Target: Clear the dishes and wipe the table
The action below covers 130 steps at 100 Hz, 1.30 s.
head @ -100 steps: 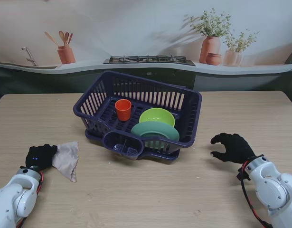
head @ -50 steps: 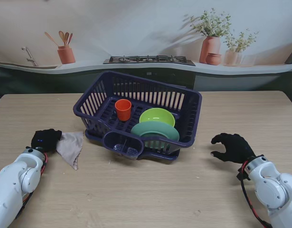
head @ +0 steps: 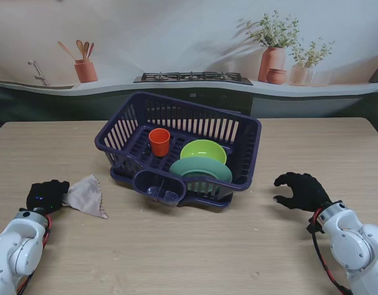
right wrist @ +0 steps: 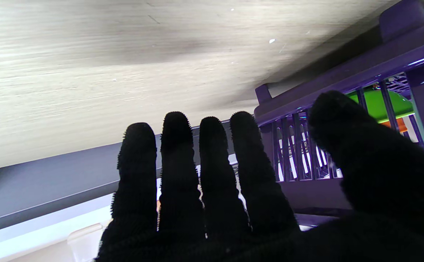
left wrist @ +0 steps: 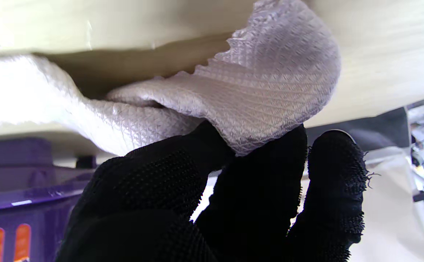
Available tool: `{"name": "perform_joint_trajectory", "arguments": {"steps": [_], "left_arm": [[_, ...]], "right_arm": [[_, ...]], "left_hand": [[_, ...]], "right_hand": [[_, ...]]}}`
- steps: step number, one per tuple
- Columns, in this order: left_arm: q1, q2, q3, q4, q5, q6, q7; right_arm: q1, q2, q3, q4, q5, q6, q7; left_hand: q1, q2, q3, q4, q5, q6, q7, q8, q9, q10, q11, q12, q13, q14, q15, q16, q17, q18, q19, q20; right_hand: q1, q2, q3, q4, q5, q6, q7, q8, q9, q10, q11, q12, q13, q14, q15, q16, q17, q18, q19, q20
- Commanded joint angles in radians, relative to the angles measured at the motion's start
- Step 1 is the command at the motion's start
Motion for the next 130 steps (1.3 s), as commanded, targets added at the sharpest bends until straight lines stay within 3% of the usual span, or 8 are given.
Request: {"name": "perform_joint_trajectory", "arguments": {"steps": [1,32,46,59,83,130], "left_arm": [[0.054,-0.003,-0.011,-0.010,0.012,0.013,-0.006],[0.258,-0.022,-0.099,-0.126,0.046,0.059,0.074],[0.301,-0.027,-0.116,-0.139,0.052,0.056,0.128],[0.304,-0.027,-0.115,-0.139,0.055,0.055,0.137],[0.203,-0.016,-0.062,-0.072,0.049,0.046,0.107],[-0.124,0.009,0.071,0.120,-0.012,-0.061,0.040]], "right_arm": [[0.001,0.000,0.000,0.002,-0.002,-0.009,0.013],[0.004,0.001,0.002,0.006,-0.003,-0.023,0.013],[0.005,0.001,0.002,0.009,-0.004,-0.028,0.013],[0.006,0.002,0.001,0.010,-0.004,-0.032,0.013],[0.005,0.002,0.001,0.009,-0.005,-0.031,0.012],[0.003,0.002,0.007,0.006,-0.013,-0.028,0.008]], "left_hand": [[0.030,0.003,0.015,-0.004,0.051,0.029,-0.001,-0.003,0.011,0.049,0.003,-0.009,0.005,0.035,0.012,-0.006,0.016,0.072,0.049,0.018],[0.034,0.003,0.015,-0.003,0.053,0.035,-0.007,-0.002,0.012,0.054,-0.002,-0.010,0.002,0.042,0.010,-0.005,0.015,0.072,0.047,0.024],[0.035,0.004,0.014,-0.002,0.055,0.033,-0.009,-0.001,0.010,0.052,-0.003,-0.009,0.000,0.041,0.010,-0.005,0.012,0.072,0.044,0.026],[0.034,0.004,0.013,-0.002,0.055,0.033,-0.011,0.001,0.010,0.050,-0.003,-0.008,-0.001,0.041,0.010,-0.004,0.011,0.072,0.043,0.029],[0.032,0.005,0.012,-0.003,0.052,0.028,-0.013,0.004,0.008,0.047,-0.002,-0.006,-0.003,0.037,0.010,-0.004,0.007,0.072,0.043,0.033],[0.024,0.008,0.012,-0.007,0.040,0.019,-0.009,0.010,-0.002,0.037,0.003,-0.002,-0.010,0.020,0.008,-0.005,0.000,0.072,0.038,0.033]], "right_hand": [[-0.009,0.003,-0.009,0.012,0.005,-0.005,-0.005,0.005,-0.001,-0.006,-0.007,-0.010,-0.016,0.011,0.001,-0.003,-0.012,0.000,-0.003,-0.003],[-0.008,0.003,-0.009,0.012,0.004,-0.005,-0.005,0.005,-0.001,-0.007,-0.007,-0.009,-0.015,0.012,0.001,-0.003,-0.012,0.000,-0.003,-0.004],[-0.007,0.002,-0.008,0.012,0.004,-0.004,-0.005,0.005,-0.001,-0.006,-0.007,-0.009,-0.016,0.011,0.001,-0.003,-0.012,0.000,-0.003,-0.004],[-0.007,0.002,-0.008,0.012,0.004,-0.006,-0.005,0.005,-0.001,-0.006,-0.007,-0.009,-0.015,0.011,0.001,-0.003,-0.012,0.002,-0.003,-0.004],[-0.006,0.001,-0.007,0.013,0.004,-0.005,-0.005,0.005,-0.001,-0.005,-0.007,-0.010,-0.016,0.012,0.000,-0.003,-0.012,0.000,-0.003,-0.004],[-0.007,0.001,-0.007,0.012,0.005,-0.005,-0.004,0.005,0.000,-0.005,-0.007,-0.010,-0.015,0.012,0.001,-0.003,-0.012,0.001,-0.003,-0.004]]}}
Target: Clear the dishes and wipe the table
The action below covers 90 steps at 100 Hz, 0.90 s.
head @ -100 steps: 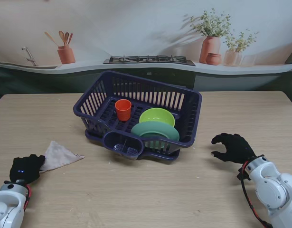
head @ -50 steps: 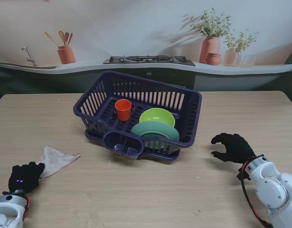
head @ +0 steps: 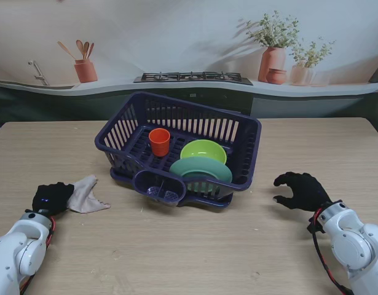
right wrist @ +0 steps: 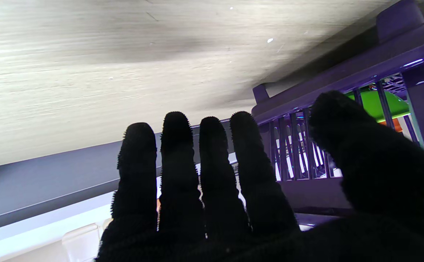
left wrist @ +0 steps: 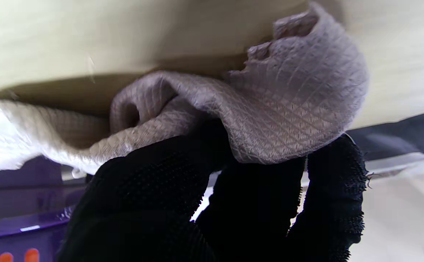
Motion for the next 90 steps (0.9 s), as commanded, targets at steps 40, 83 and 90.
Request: {"name": "perform_joint_trajectory", "arguments": {"steps": [40,83,90], "left_arm": [[-0.208,0.004,0.124,0.136,-0.085,-0.024,0.004],[0.000,-0.010,0.018,-0.038,-0.056,0.058,-0.035],[0.054,-0.012,-0.012,-0.080,-0.037,0.068,-0.032]], "right_arm": [[-0.001,0.001,0.009,-0.002,-0.013,-0.007,0.006],[0.000,0.001,0.012,0.000,-0.011,-0.012,0.005],[0.000,0.001,0.011,0.000,-0.010,-0.013,0.006]], "left_hand": [[0.013,0.009,0.012,-0.009,0.023,0.009,0.009,-0.008,-0.008,0.034,0.006,0.000,-0.016,0.014,0.006,-0.008,-0.010,0.072,0.031,0.016],[0.020,0.009,0.014,-0.007,0.029,0.023,0.005,-0.014,-0.006,0.049,0.003,-0.003,-0.018,0.035,0.013,-0.005,-0.013,0.072,0.043,0.023],[0.022,0.010,0.014,-0.007,0.029,0.025,0.004,-0.015,-0.006,0.050,0.003,-0.003,-0.018,0.038,0.014,-0.005,-0.013,0.072,0.044,0.025]], "right_hand": [[-0.006,0.001,-0.007,0.012,0.006,-0.005,-0.005,0.005,0.000,-0.006,-0.007,-0.010,-0.015,0.012,0.001,-0.003,-0.012,0.001,-0.003,-0.004],[-0.006,0.001,-0.007,0.012,0.005,-0.004,-0.006,0.005,0.000,-0.005,-0.007,-0.010,-0.015,0.012,0.001,-0.003,-0.011,-0.001,-0.002,-0.004],[-0.006,0.001,-0.007,0.012,0.006,-0.005,-0.005,0.005,0.000,-0.006,-0.007,-0.010,-0.014,0.011,0.001,-0.003,-0.011,-0.001,-0.003,-0.004]]}}
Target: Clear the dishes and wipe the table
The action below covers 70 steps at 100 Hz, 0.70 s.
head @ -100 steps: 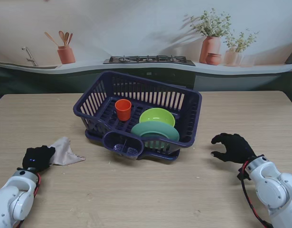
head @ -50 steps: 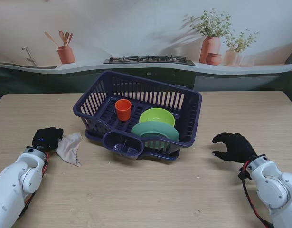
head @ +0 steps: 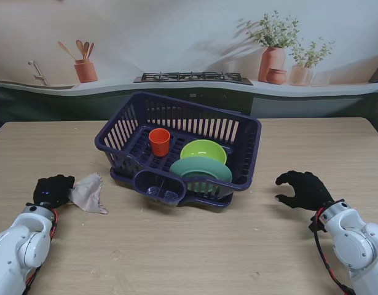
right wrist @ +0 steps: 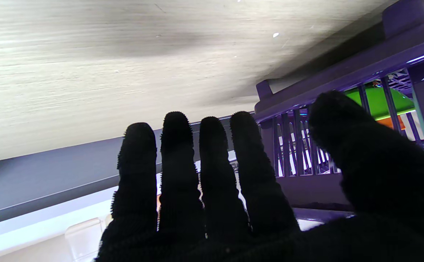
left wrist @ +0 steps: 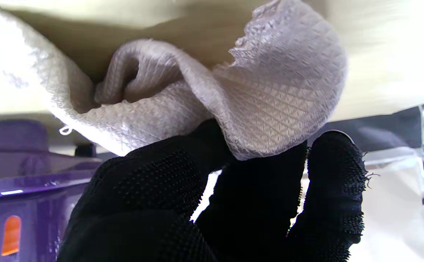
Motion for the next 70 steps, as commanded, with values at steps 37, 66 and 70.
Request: {"name": "perform_joint_trajectory", "arguments": {"steps": [37,66,70], "left_arm": [[0.290,-0.024,-0.123,-0.171,0.044,0.053,0.077],[0.309,-0.026,-0.128,-0.158,0.048,0.046,0.144],[0.294,-0.025,-0.122,-0.145,0.047,0.044,0.147]], "right_arm": [[-0.003,0.002,0.000,-0.003,-0.001,-0.013,0.017],[-0.002,0.002,-0.005,0.000,-0.002,-0.010,0.017],[-0.002,0.002,-0.005,0.000,-0.002,-0.010,0.017]], "left_hand": [[0.032,0.009,0.012,-0.004,0.035,0.035,-0.002,-0.007,-0.003,0.058,-0.002,-0.004,-0.019,0.050,0.014,-0.003,-0.003,0.072,0.041,0.041],[0.029,0.010,0.011,-0.005,0.035,0.035,-0.006,-0.008,-0.004,0.055,-0.002,-0.003,-0.023,0.047,0.013,-0.003,-0.005,0.072,0.040,0.046],[0.028,0.010,0.011,-0.006,0.035,0.034,-0.007,-0.008,-0.005,0.055,-0.002,-0.003,-0.023,0.045,0.013,-0.003,-0.005,0.072,0.039,0.047]], "right_hand": [[-0.006,0.001,-0.007,0.013,0.005,-0.006,-0.005,0.005,0.000,-0.006,-0.007,-0.009,-0.014,0.010,0.001,-0.003,-0.012,-0.001,-0.003,-0.005],[-0.005,0.000,-0.007,0.013,0.004,-0.005,-0.004,0.005,0.000,-0.006,-0.007,-0.009,-0.014,0.011,0.001,-0.003,-0.011,-0.001,-0.003,-0.005],[-0.006,0.000,-0.007,0.012,0.005,-0.006,-0.004,0.006,0.000,-0.006,-0.006,-0.009,-0.014,0.010,0.001,-0.003,-0.011,-0.001,-0.003,-0.005]]}}
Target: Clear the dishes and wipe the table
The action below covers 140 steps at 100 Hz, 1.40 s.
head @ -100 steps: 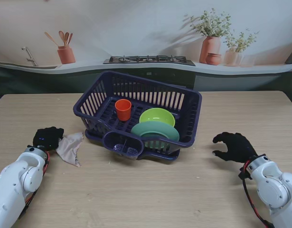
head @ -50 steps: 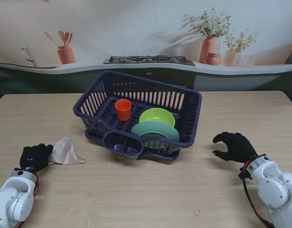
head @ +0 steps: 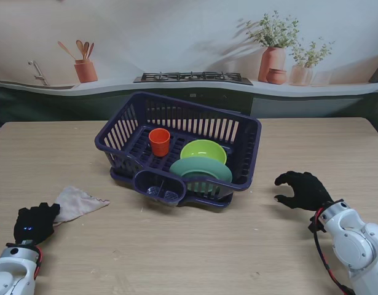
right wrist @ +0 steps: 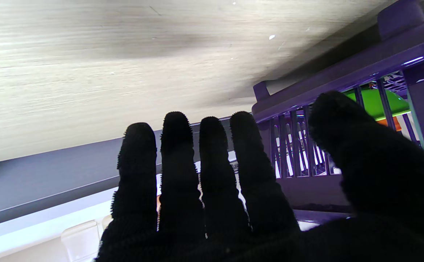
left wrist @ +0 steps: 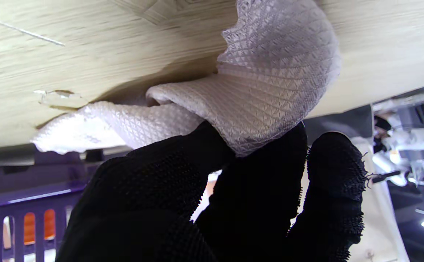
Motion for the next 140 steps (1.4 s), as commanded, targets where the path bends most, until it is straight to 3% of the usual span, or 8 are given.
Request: {"name": "perform_joint_trajectory", "arguments": {"steps": [1,62,91,115,126,140], "left_arm": [[-0.028,0.001,0.012,0.023,-0.001,-0.006,-0.008],[-0.439,0.029,0.197,0.357,-0.068,-0.070,0.023],[-0.608,0.038,0.299,0.476,-0.109,-0.112,-0.007],[-0.665,0.038,0.319,0.508,-0.132,-0.168,-0.008],[-0.664,0.037,0.304,0.500,-0.135,-0.194,0.000],[-0.648,0.035,0.268,0.470,-0.136,-0.240,-0.011]], "right_arm": [[-0.002,0.001,-0.002,0.000,-0.004,-0.005,0.013],[-0.012,0.000,0.008,-0.006,-0.018,0.003,-0.001],[-0.015,0.000,0.010,-0.010,-0.024,0.012,-0.001],[-0.015,0.000,0.015,-0.008,-0.029,0.010,-0.007],[-0.016,0.000,0.017,-0.008,-0.029,0.011,-0.009],[-0.014,0.000,0.017,-0.006,-0.028,0.006,-0.010]], "left_hand": [[0.028,0.010,0.011,-0.006,0.035,0.034,0.001,-0.002,-0.005,0.054,-0.002,-0.003,-0.022,0.043,0.013,-0.003,-0.004,0.072,0.039,0.032],[0.016,0.009,0.013,-0.010,0.030,0.021,-0.001,-0.006,-0.007,0.041,0.002,-0.001,-0.016,0.027,0.013,-0.007,0.000,0.072,0.038,0.029],[0.010,0.010,0.013,-0.012,0.028,0.023,-0.008,-0.018,-0.013,0.041,-0.001,-0.003,-0.024,0.022,0.005,-0.012,-0.009,0.072,0.031,0.022],[0.065,0.065,-0.031,-0.007,-0.014,0.027,-0.059,-0.046,-0.090,0.017,-0.040,0.006,-0.120,0.038,-0.064,-0.030,-0.131,0.044,-0.029,-0.004],[0.071,0.079,-0.051,-0.004,-0.006,0.024,-0.131,-0.074,-0.088,-0.006,-0.124,0.009,-0.157,0.058,-0.130,-0.050,-0.181,0.043,-0.071,-0.015],[0.012,0.074,-0.042,-0.006,-0.021,0.034,-0.278,-0.128,-0.182,-0.022,-0.176,-0.042,-0.268,0.074,-0.218,-0.089,-0.292,0.025,-0.113,-0.015]], "right_hand": [[-0.006,0.000,-0.007,0.013,0.005,-0.005,-0.004,0.006,0.000,-0.006,-0.007,-0.009,-0.014,0.010,0.001,-0.003,-0.011,-0.001,-0.003,-0.005],[-0.003,-0.001,-0.008,0.012,0.004,-0.004,-0.005,0.005,-0.001,-0.004,-0.006,-0.009,-0.015,0.012,0.002,-0.003,-0.012,-0.002,-0.003,-0.005],[-0.003,-0.002,-0.008,0.013,0.004,-0.004,-0.004,0.005,0.000,-0.005,-0.006,-0.009,-0.016,0.013,0.001,-0.003,-0.013,-0.005,-0.003,-0.005],[-0.003,-0.001,-0.008,0.013,0.004,-0.004,-0.004,0.005,-0.001,-0.005,-0.006,-0.009,-0.015,0.012,0.002,-0.003,-0.013,-0.002,-0.003,-0.005],[-0.003,-0.001,-0.009,0.013,0.005,-0.004,-0.004,0.005,0.000,-0.005,-0.006,-0.009,-0.016,0.013,0.002,-0.003,-0.013,-0.002,-0.003,-0.005],[-0.005,0.000,-0.010,0.012,0.003,-0.005,-0.004,0.005,-0.001,-0.005,-0.006,-0.009,-0.015,0.011,0.002,-0.003,-0.013,-0.003,-0.003,-0.005]]}}
